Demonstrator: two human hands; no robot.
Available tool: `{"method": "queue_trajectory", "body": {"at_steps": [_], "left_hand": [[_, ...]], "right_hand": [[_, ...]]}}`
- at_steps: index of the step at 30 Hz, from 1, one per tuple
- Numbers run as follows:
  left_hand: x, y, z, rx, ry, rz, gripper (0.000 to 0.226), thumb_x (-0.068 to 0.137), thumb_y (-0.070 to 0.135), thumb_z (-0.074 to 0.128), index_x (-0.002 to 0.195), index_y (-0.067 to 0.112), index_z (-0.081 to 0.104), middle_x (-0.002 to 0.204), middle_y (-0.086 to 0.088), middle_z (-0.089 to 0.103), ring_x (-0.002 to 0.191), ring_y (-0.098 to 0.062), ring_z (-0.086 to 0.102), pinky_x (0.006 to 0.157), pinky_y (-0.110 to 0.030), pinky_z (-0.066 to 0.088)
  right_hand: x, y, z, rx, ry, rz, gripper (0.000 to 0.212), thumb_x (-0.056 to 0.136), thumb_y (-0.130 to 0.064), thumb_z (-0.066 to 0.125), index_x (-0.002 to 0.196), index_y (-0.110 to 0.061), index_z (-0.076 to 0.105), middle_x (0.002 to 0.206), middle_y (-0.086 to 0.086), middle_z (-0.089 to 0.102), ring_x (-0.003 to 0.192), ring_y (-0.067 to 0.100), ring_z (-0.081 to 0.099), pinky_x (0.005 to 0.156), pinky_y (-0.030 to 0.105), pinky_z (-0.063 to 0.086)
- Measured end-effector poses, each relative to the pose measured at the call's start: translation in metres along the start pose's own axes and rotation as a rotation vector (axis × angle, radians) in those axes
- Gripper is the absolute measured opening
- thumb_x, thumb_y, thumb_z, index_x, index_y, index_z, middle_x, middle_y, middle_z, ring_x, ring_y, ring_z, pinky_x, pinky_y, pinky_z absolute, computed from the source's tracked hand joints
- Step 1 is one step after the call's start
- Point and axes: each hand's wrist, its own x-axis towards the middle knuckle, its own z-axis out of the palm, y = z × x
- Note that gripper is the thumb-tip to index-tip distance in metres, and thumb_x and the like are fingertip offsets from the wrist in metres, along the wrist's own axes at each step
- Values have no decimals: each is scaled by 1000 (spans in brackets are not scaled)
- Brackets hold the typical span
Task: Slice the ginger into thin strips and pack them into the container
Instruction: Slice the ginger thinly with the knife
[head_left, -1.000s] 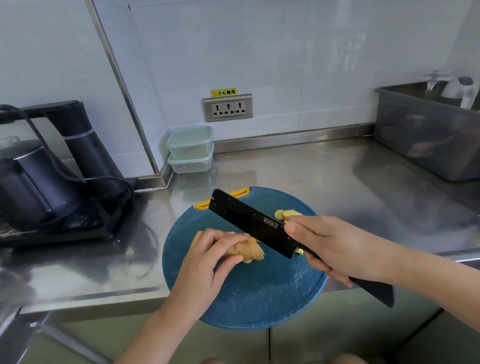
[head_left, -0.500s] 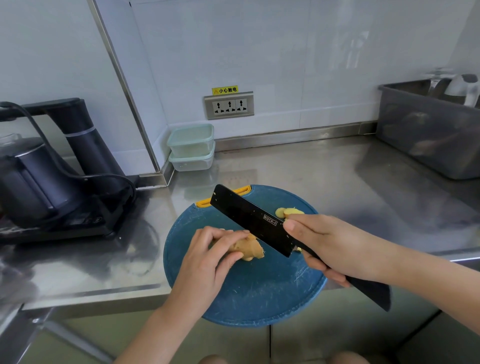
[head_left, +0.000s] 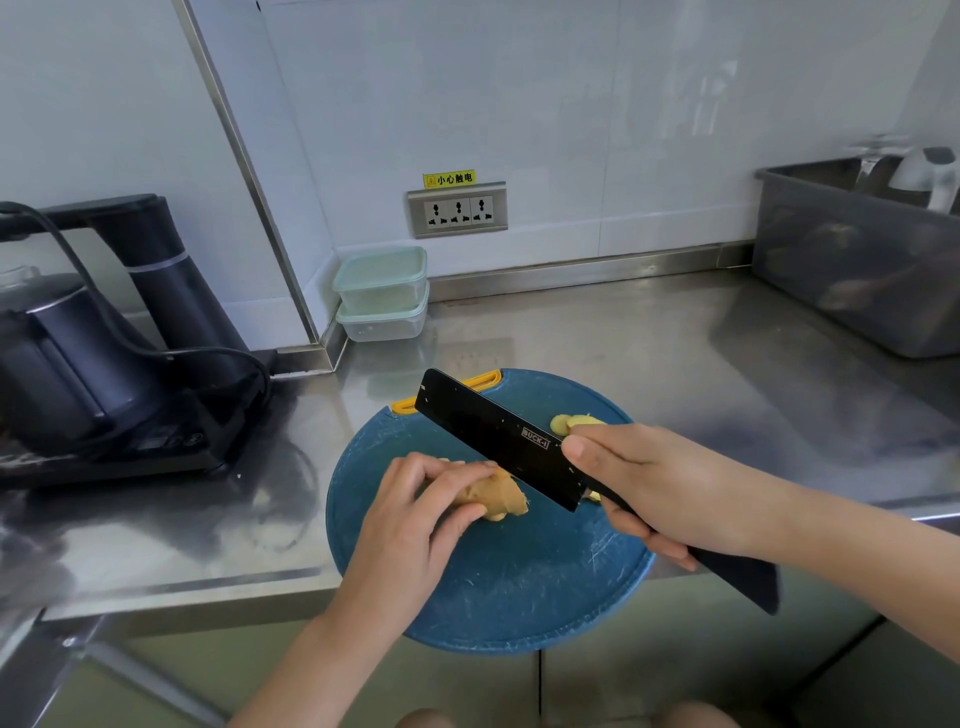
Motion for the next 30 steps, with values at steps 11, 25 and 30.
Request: {"method": "queue_trajectory", "body": {"at_steps": [11,25,30], "left_hand": [[1,0,0,-3,6,25,33,90,33,50,122,37,53,99,11,48,105,-6,49,91,-15,38],[-1,-1,2,-14,32,53,30,90,29,51,120,29,54,100,11,50,104,-7,49,96,-9,33],[-1,-3,2,-11,21,34,28,90,30,51,118,29,54,98,9,53,98,-10,50,93,-8,34]], "right_hand": [[-2,-1,1,12,-23,47,39,102,-43,28,100,-10,48,60,8,41,36,16,32,39,27,36],[3,-9,19,-123,31,57,37,103,-37,27,86,-11,46,40,-9,36,27,8,29,34,25,33],[10,-19,19,-241,65,32,35,104,-34,28,78,-16,43,58,-3,37,32,6,39,34,16,30]]}}
